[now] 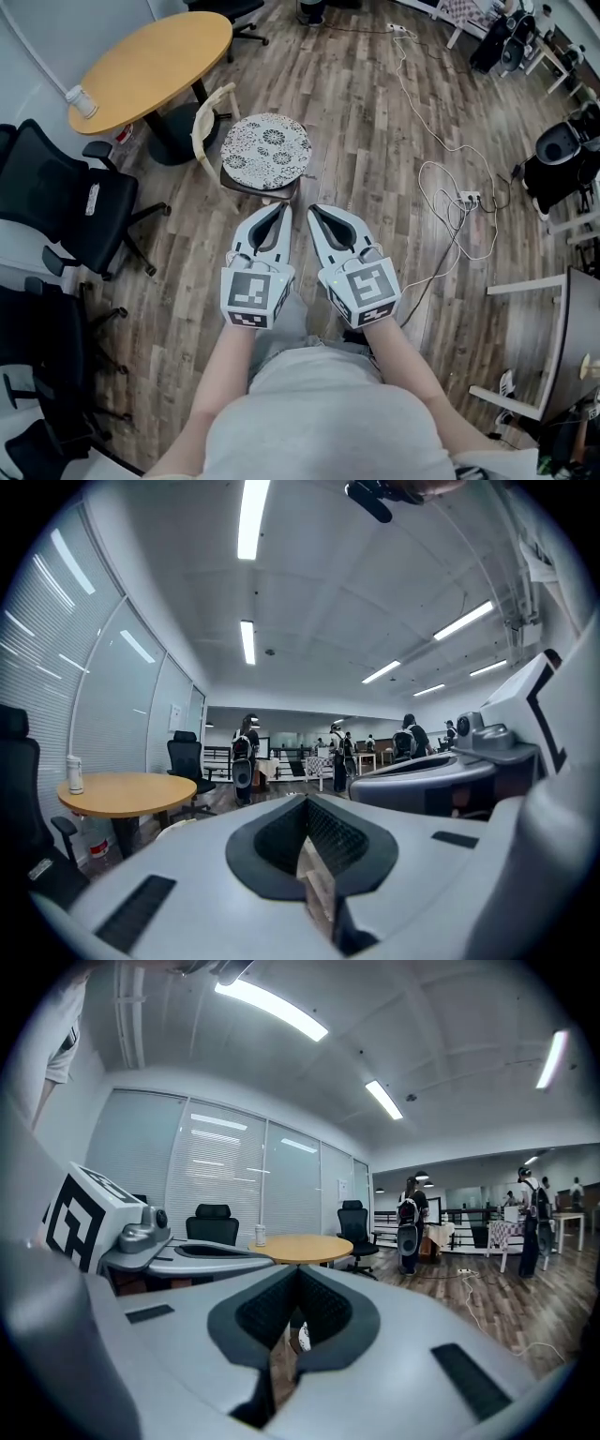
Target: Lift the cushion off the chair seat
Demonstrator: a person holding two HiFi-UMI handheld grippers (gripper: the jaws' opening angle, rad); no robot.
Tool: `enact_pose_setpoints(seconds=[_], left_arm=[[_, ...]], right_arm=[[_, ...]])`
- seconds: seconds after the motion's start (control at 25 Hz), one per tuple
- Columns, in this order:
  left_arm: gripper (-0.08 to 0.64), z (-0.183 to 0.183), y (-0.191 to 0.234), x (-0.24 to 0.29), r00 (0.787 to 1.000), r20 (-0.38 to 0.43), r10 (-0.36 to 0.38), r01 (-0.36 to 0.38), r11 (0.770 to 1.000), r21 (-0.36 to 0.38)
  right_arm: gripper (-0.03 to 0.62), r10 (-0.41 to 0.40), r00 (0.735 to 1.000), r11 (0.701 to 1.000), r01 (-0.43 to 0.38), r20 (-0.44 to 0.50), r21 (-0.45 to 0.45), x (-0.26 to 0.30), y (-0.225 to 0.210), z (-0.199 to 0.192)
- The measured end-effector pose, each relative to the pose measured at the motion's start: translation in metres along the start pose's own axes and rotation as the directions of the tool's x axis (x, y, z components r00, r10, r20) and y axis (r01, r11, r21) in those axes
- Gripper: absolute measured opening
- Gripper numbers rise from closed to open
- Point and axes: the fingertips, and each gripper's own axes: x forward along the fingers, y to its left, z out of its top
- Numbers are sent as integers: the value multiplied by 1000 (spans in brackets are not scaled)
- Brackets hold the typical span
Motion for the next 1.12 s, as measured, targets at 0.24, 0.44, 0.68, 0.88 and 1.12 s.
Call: enact_pose_setpoints(seconds=[0.24,0.44,0.68,0.88,1.12], left_arm=[[3,-1,41,46,1000,-20,-13,13,1000,5],[3,-3,85,84,998,-53,-25,25,1000,-6],[3,-6,121,120,995,-82,-49,49,999,-4],[3,-12,143,139,994,-109,-30,26,999,-34],[3,-24,167,158,994,-106,4,-16,993,-113]], right_arm=[[21,30,999,995,-31,16,90,58,-27,3],[21,31,999,997,-29,-30,65,115,-43,1],[21,19,999,997,-15,-51,75,163,-59,0],[21,32,997,997,-27,-75,68,187,-65,-3],[21,48,993,995,-39,-103,88,212,-81,-13]])
